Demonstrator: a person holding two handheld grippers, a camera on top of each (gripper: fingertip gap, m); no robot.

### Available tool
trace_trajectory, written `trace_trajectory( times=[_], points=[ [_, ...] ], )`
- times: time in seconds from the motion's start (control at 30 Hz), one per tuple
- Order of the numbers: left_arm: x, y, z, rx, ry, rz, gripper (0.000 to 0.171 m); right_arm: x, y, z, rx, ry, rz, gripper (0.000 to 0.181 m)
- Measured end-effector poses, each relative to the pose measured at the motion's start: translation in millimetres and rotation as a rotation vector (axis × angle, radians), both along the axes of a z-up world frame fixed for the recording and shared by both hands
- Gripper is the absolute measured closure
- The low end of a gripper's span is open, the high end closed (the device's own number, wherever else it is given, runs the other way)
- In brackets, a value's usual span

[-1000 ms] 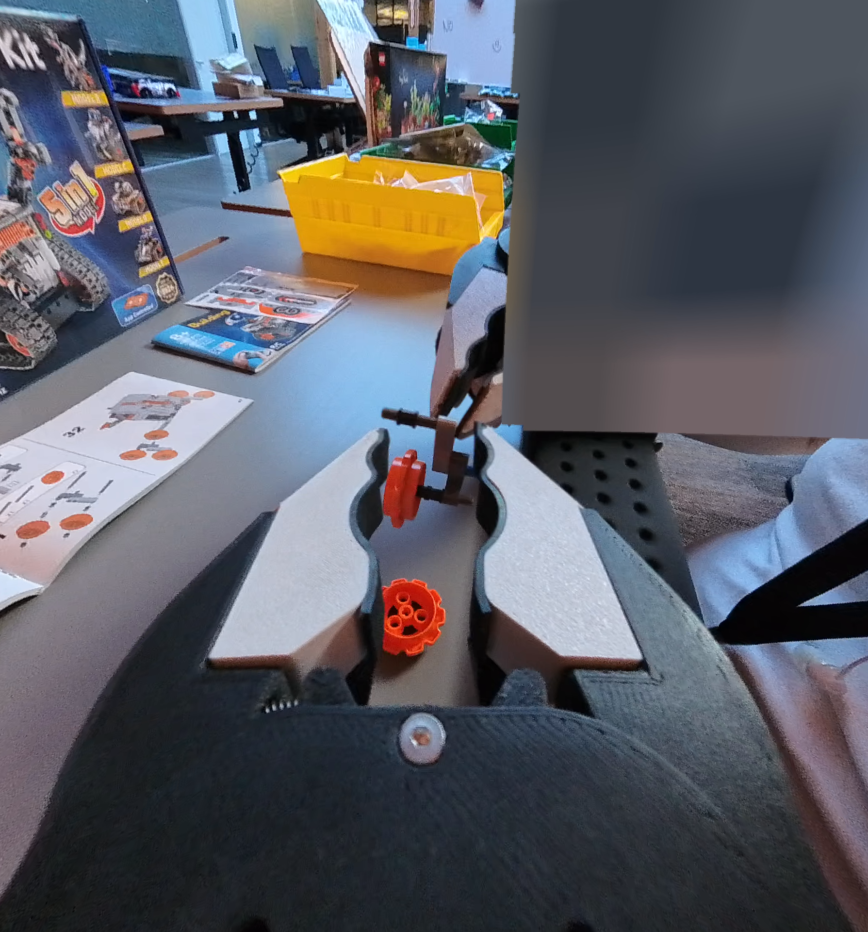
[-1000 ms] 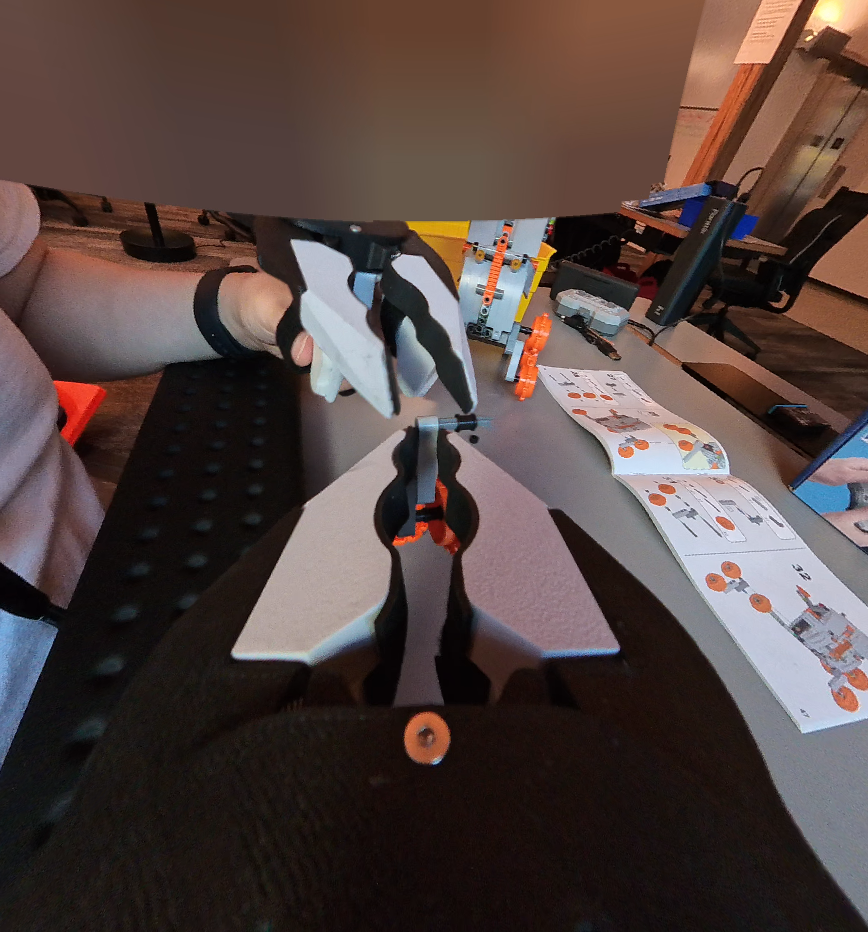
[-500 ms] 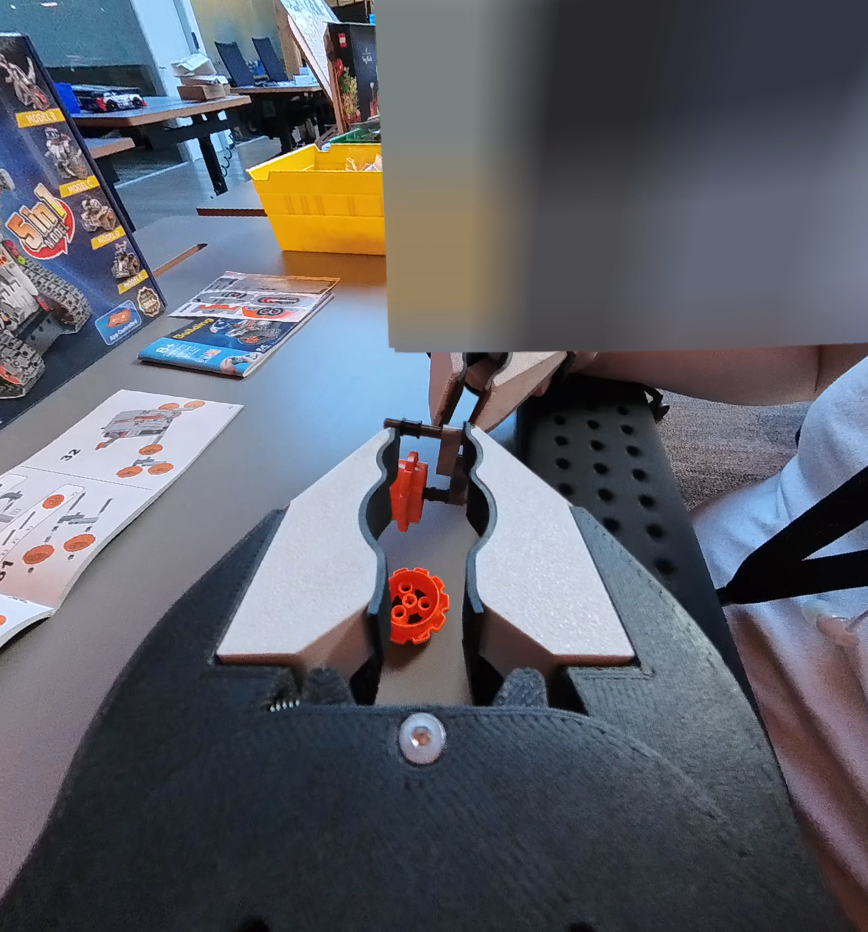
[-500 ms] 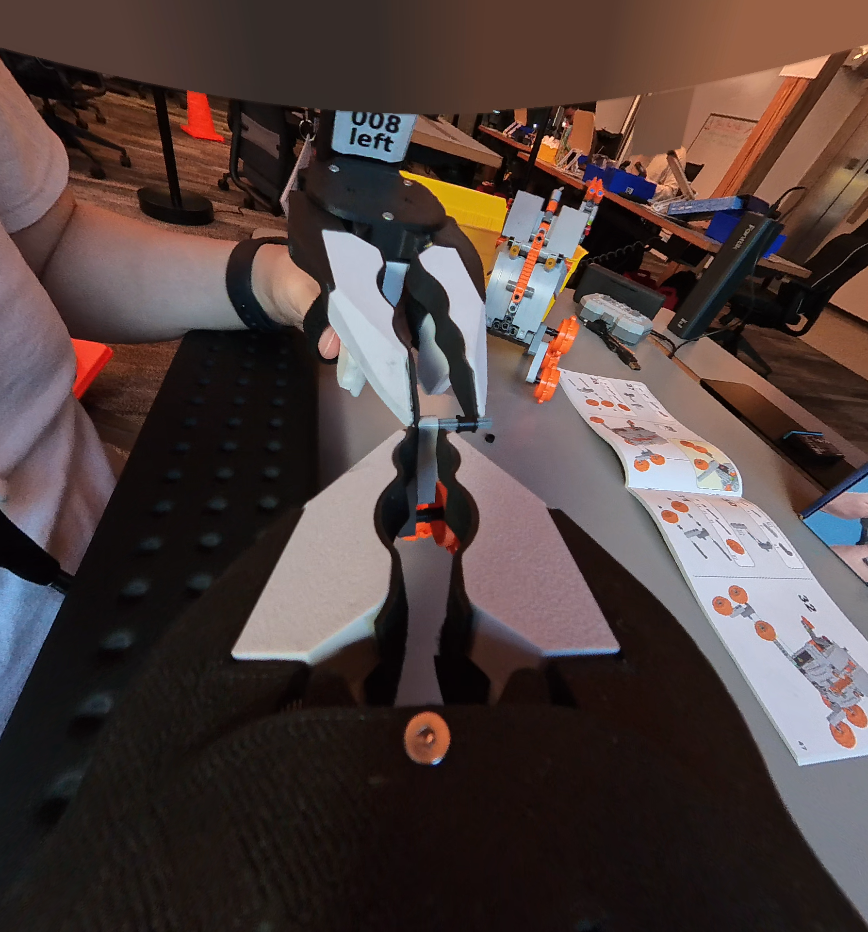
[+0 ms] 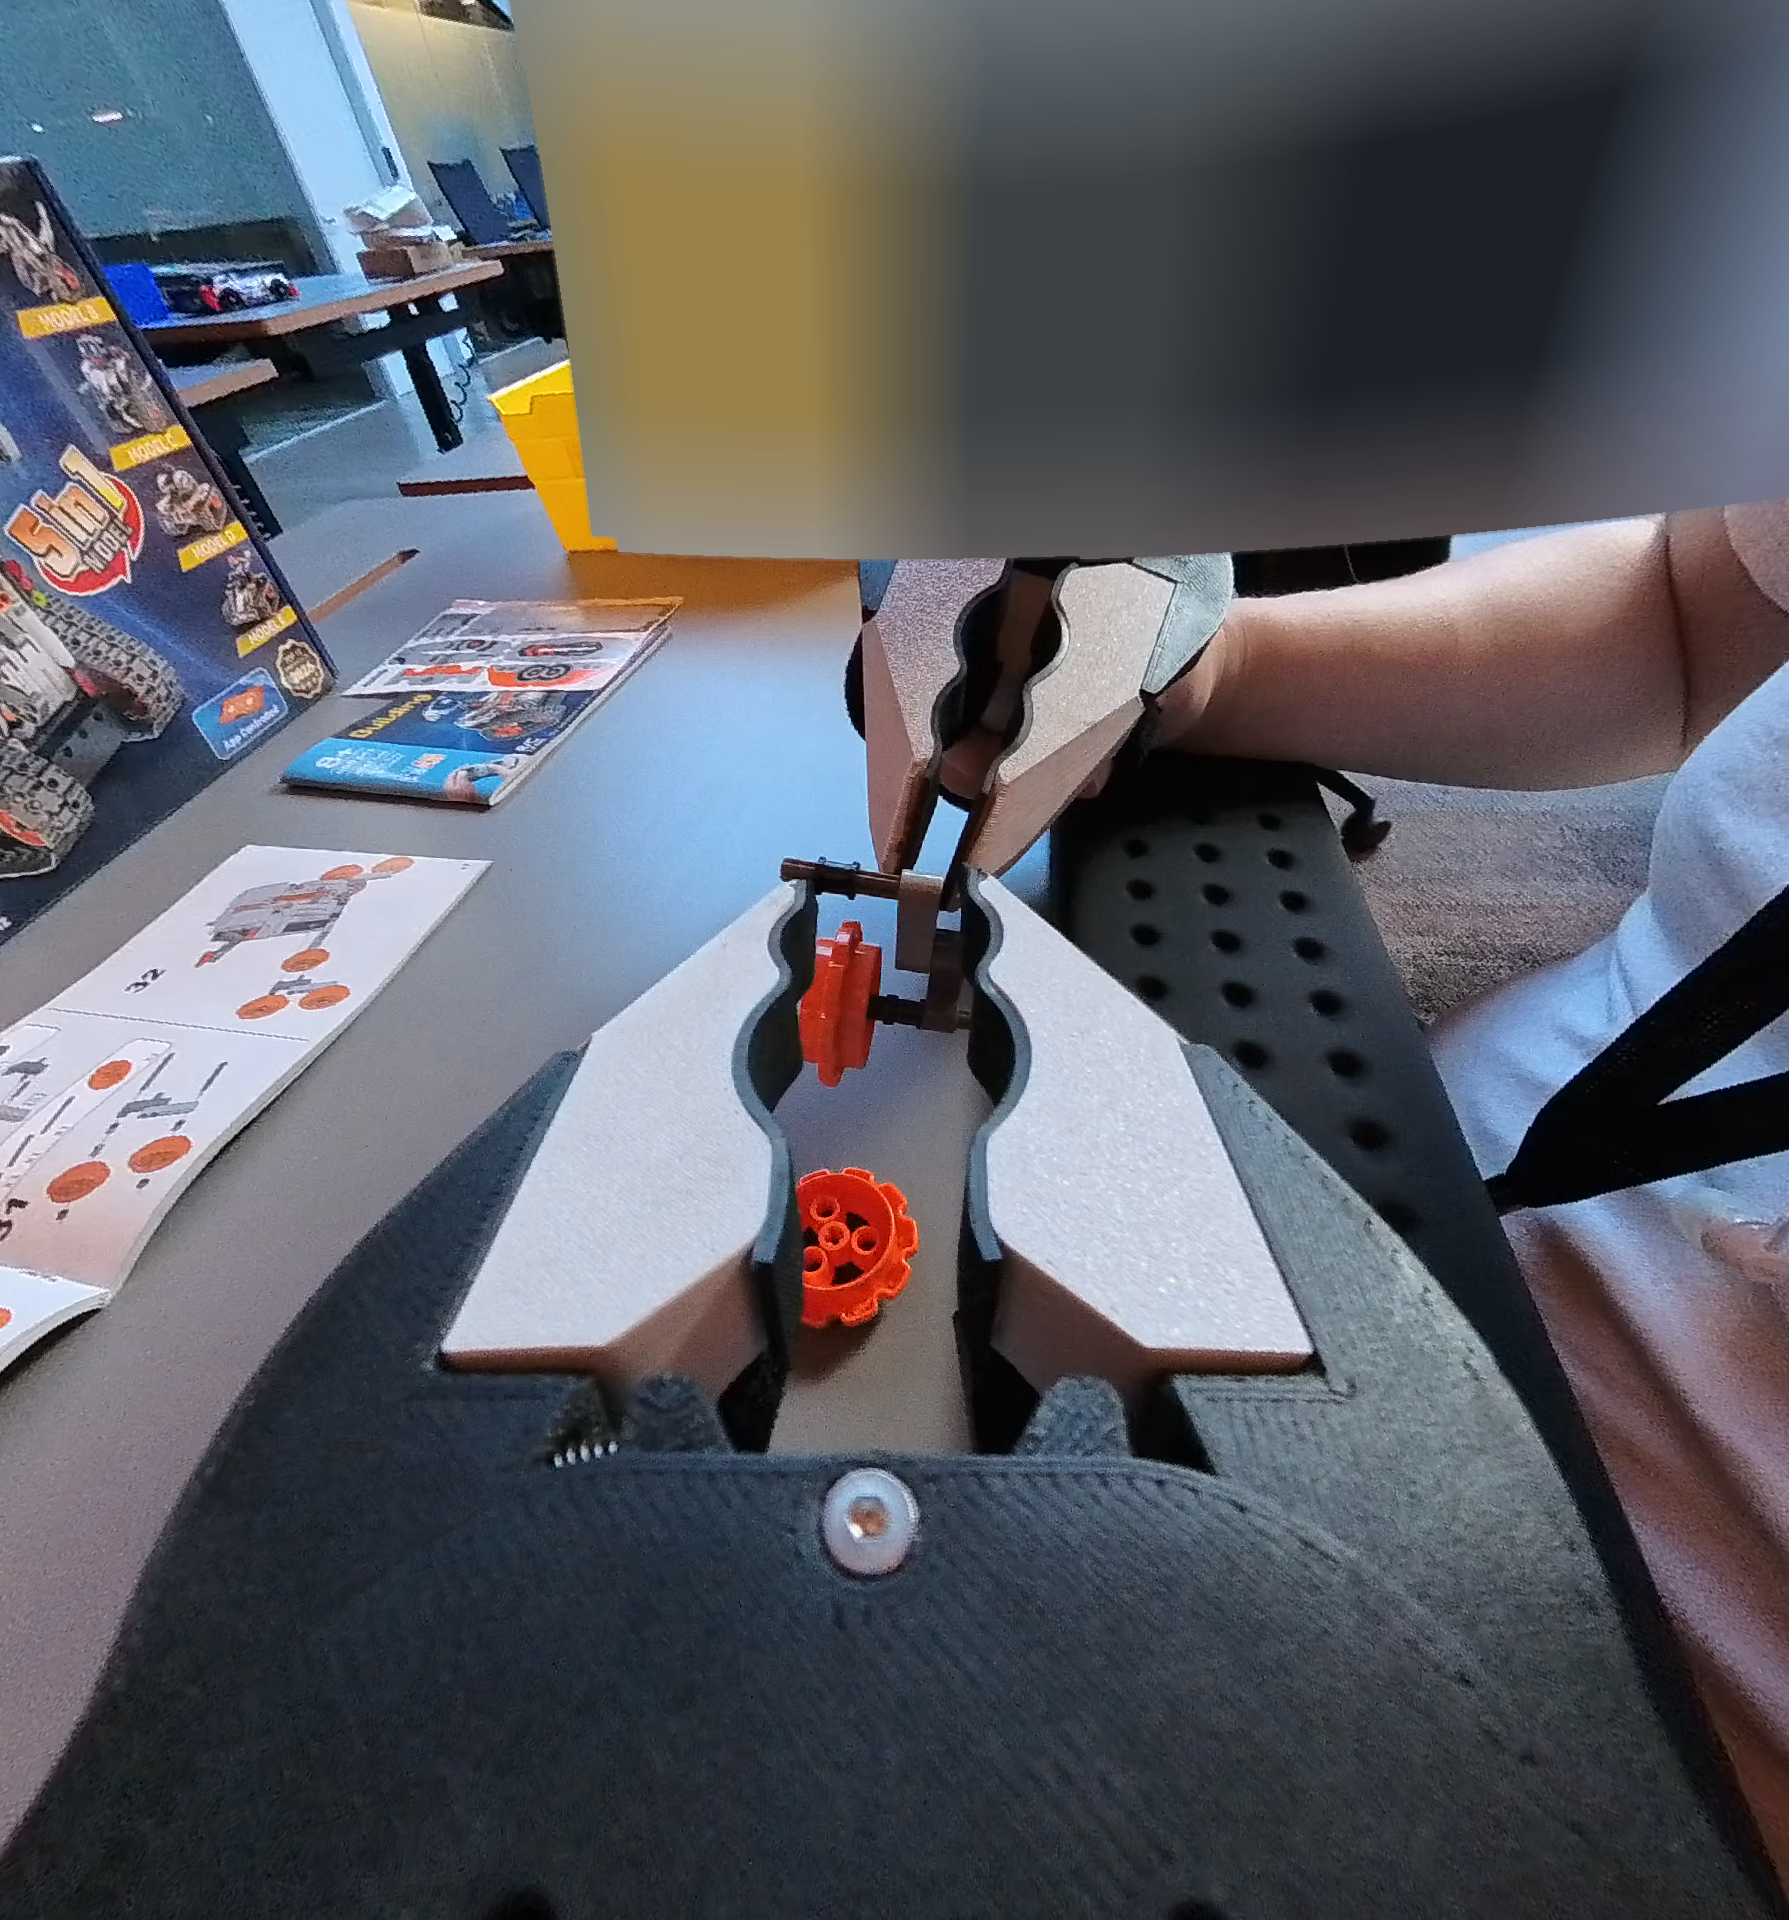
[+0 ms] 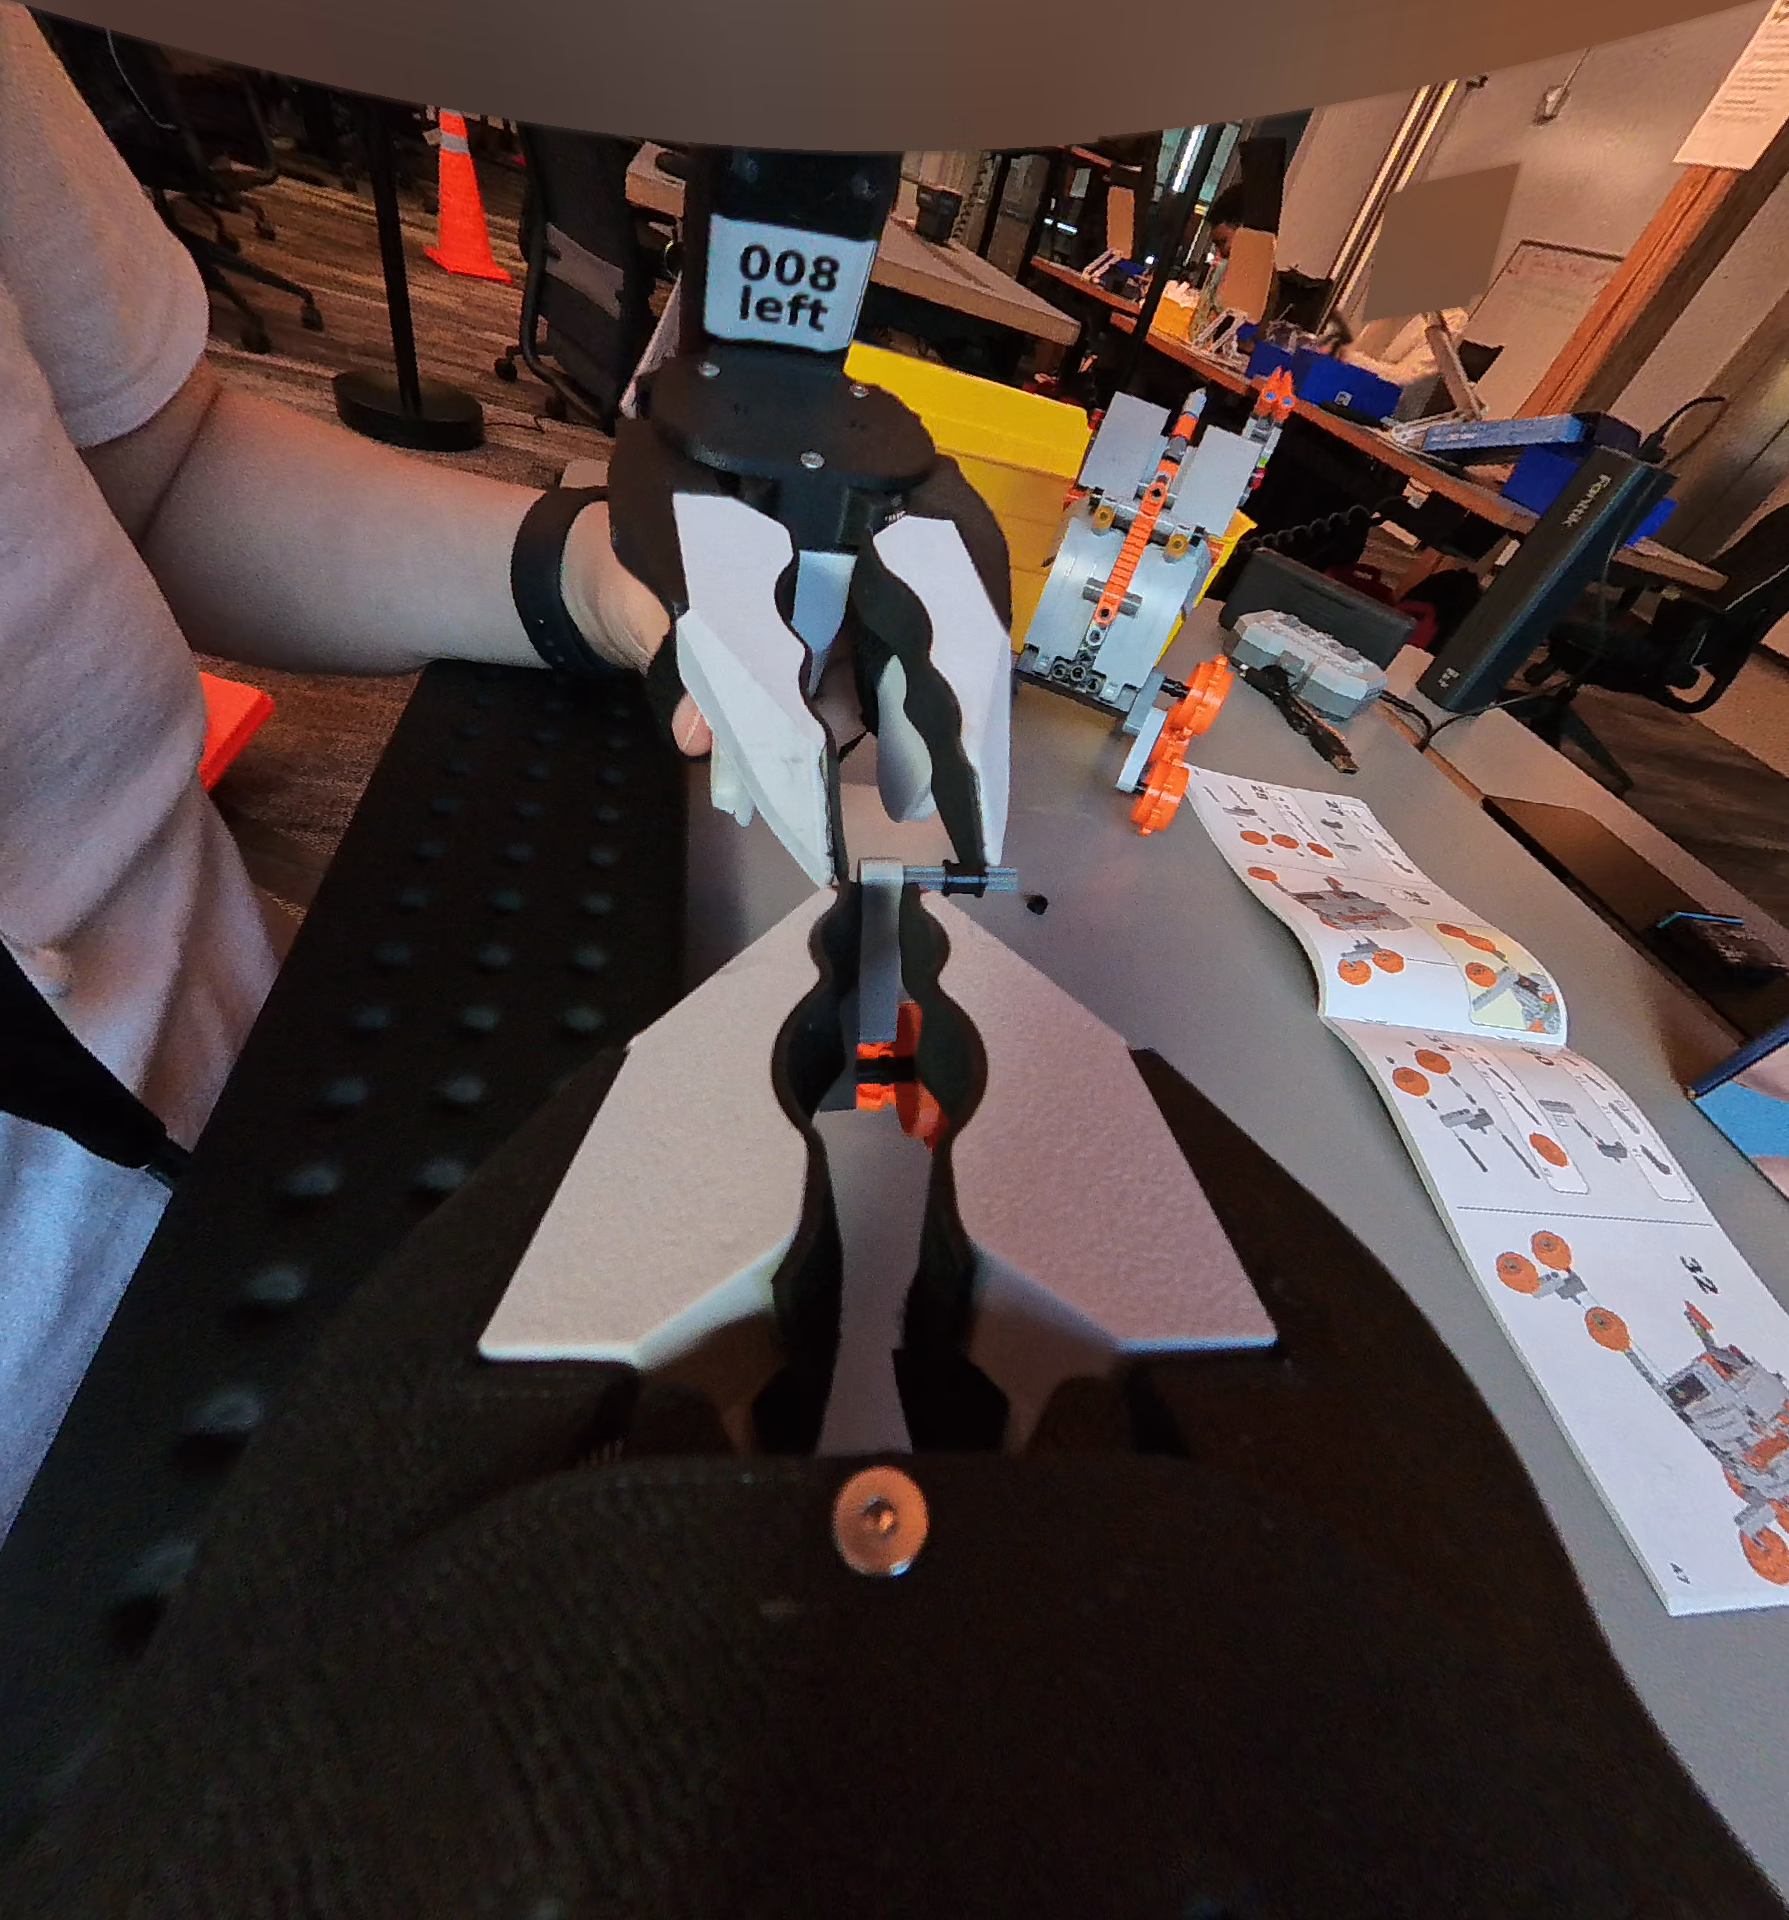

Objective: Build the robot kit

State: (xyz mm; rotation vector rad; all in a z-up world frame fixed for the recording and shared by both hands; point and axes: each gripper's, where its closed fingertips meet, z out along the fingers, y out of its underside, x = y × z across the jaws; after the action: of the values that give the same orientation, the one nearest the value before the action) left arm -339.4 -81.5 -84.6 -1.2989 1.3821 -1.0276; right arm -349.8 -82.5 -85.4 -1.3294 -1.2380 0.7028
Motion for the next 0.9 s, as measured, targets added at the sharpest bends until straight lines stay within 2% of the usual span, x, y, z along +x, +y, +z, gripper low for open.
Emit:
trace_trajectory(
  times=[0.2,0.9],
  points=[
    [-0.3,-2.7,-1.5,-0.045,-0.009,-0.02,0.146,-0.7,-2.7,-0.7,-0.006,0.0,0.022,0.176],
    [0.3,-6.3,-3.5,-0.018,-0.004,-0.012,0.146,-0.4,-6.3,-2.6,0.0,-0.017,0.047,0.176]
  ],
)
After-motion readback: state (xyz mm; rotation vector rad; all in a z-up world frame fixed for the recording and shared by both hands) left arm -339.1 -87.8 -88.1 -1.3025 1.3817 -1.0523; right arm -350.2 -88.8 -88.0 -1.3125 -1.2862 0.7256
